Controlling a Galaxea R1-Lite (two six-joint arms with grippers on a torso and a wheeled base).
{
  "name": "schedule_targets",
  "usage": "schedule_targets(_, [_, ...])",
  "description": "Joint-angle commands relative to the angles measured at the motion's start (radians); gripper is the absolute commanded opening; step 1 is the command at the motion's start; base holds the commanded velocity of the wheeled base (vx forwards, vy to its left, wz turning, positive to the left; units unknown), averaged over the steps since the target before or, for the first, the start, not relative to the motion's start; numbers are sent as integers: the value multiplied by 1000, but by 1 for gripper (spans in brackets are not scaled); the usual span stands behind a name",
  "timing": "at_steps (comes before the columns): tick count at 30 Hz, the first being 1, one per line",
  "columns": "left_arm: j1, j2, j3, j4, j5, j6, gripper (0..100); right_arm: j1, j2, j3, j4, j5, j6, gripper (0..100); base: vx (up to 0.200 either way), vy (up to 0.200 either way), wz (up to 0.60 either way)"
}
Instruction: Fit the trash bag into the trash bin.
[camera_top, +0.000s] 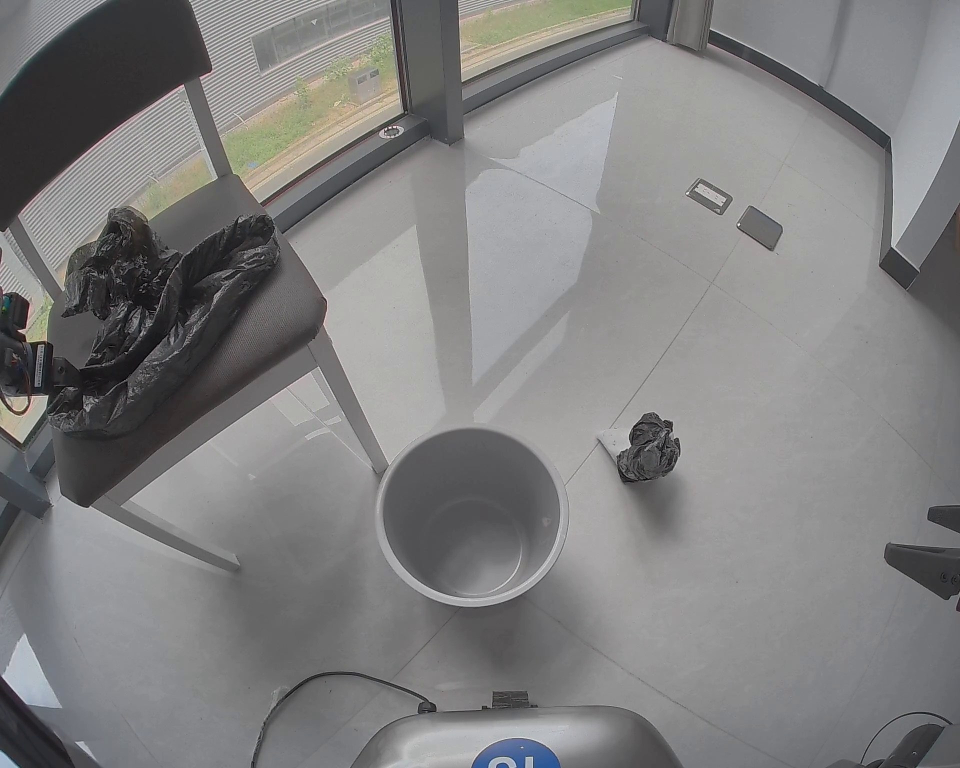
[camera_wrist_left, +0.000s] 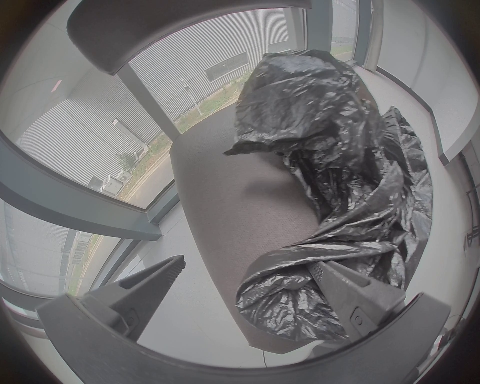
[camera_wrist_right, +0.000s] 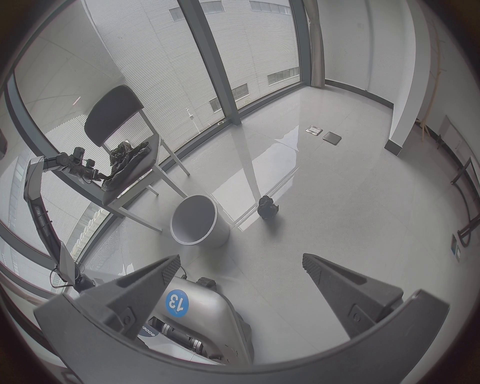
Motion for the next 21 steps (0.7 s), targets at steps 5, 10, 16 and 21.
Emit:
schedule_targets(5, [13,73,-59,10,27,-14,100,1,2,-5,6,1,0,100,0,0,0])
schedule_targets(10, [16,41,-50,30,26,-29,100,0,2,-2,6,1,0,100,0,0,0])
schedule_targets(16, [6,-27,-45,122,-33,-51,100,0,2,7,6,1,1,100,0,0,0])
schedule_targets(21, [-5,-61,-32,113,-45,-120,100,-2,0,9,7,1,1,100,0,0,0])
